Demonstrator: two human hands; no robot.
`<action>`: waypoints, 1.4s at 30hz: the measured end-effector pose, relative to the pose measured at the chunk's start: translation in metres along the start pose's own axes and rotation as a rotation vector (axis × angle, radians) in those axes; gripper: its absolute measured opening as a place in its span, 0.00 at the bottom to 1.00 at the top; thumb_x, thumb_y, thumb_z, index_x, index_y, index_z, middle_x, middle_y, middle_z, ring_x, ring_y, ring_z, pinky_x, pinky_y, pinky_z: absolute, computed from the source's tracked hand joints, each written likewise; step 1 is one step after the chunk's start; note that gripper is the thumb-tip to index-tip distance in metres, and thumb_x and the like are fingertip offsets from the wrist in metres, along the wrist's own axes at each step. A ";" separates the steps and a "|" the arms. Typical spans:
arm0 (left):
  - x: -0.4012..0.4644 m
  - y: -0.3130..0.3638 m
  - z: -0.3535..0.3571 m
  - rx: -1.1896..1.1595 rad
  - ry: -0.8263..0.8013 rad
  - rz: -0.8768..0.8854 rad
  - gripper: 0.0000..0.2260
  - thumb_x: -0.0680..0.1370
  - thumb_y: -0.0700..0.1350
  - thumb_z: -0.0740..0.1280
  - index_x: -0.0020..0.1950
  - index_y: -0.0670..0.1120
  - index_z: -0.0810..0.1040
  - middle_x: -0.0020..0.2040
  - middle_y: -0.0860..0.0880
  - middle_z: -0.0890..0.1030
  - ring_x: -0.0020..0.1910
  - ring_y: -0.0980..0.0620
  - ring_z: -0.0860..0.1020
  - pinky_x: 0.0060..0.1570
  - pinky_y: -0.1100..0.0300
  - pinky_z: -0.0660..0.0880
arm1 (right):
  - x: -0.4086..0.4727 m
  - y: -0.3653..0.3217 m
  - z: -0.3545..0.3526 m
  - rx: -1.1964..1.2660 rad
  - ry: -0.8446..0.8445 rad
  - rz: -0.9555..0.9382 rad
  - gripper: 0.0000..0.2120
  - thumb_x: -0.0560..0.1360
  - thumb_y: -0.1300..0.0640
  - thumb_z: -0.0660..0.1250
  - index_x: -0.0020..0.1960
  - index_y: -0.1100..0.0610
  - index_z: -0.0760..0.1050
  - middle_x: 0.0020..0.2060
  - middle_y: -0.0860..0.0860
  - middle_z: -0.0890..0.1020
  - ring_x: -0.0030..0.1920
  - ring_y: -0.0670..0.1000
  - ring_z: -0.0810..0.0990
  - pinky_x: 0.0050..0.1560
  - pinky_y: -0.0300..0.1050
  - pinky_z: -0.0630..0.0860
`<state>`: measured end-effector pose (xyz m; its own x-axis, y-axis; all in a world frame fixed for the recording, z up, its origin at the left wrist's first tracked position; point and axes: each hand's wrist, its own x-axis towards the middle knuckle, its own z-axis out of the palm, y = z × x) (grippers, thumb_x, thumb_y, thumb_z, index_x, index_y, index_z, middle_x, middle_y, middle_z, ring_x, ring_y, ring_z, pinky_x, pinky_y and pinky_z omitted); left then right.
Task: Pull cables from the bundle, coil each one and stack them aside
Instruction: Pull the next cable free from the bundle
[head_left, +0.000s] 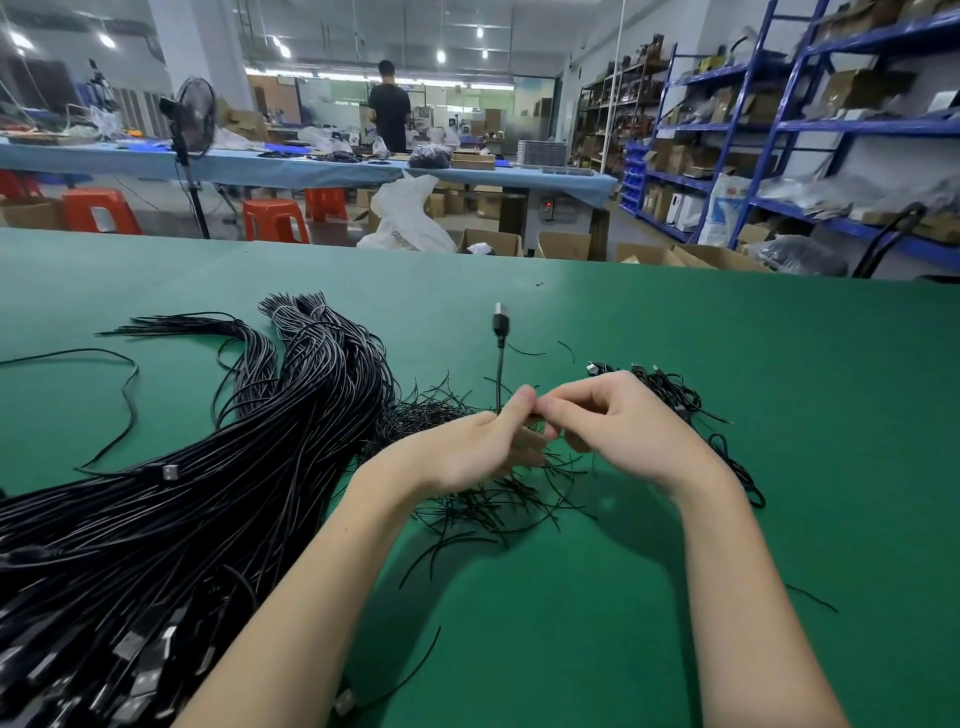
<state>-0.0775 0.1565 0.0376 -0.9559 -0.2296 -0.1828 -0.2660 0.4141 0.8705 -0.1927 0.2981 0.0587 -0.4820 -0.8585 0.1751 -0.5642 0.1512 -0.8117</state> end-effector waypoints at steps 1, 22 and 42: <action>-0.001 -0.001 -0.002 0.028 0.021 0.021 0.33 0.84 0.63 0.42 0.76 0.45 0.70 0.74 0.47 0.73 0.74 0.55 0.70 0.78 0.56 0.58 | 0.001 -0.003 0.001 0.053 -0.025 -0.003 0.14 0.81 0.52 0.66 0.41 0.56 0.84 0.32 0.49 0.80 0.32 0.48 0.72 0.40 0.43 0.72; -0.002 0.010 -0.009 -0.542 0.015 0.538 0.25 0.85 0.55 0.43 0.80 0.48 0.62 0.77 0.52 0.70 0.77 0.56 0.64 0.78 0.55 0.56 | 0.011 0.029 0.041 0.043 -0.075 0.223 0.37 0.64 0.18 0.63 0.26 0.54 0.72 0.22 0.49 0.65 0.24 0.49 0.60 0.28 0.40 0.58; -0.015 0.020 0.006 0.302 -0.248 -0.108 0.19 0.87 0.55 0.50 0.65 0.46 0.74 0.64 0.48 0.78 0.66 0.51 0.75 0.73 0.53 0.67 | 0.006 0.008 0.005 -0.123 -0.089 0.102 0.12 0.75 0.52 0.73 0.36 0.38 0.84 0.38 0.39 0.86 0.45 0.40 0.83 0.52 0.39 0.77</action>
<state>-0.0690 0.1735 0.0549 -0.9117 -0.0818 -0.4027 -0.3557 0.6479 0.6736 -0.1964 0.2915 0.0506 -0.4825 -0.8749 0.0412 -0.5957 0.2933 -0.7477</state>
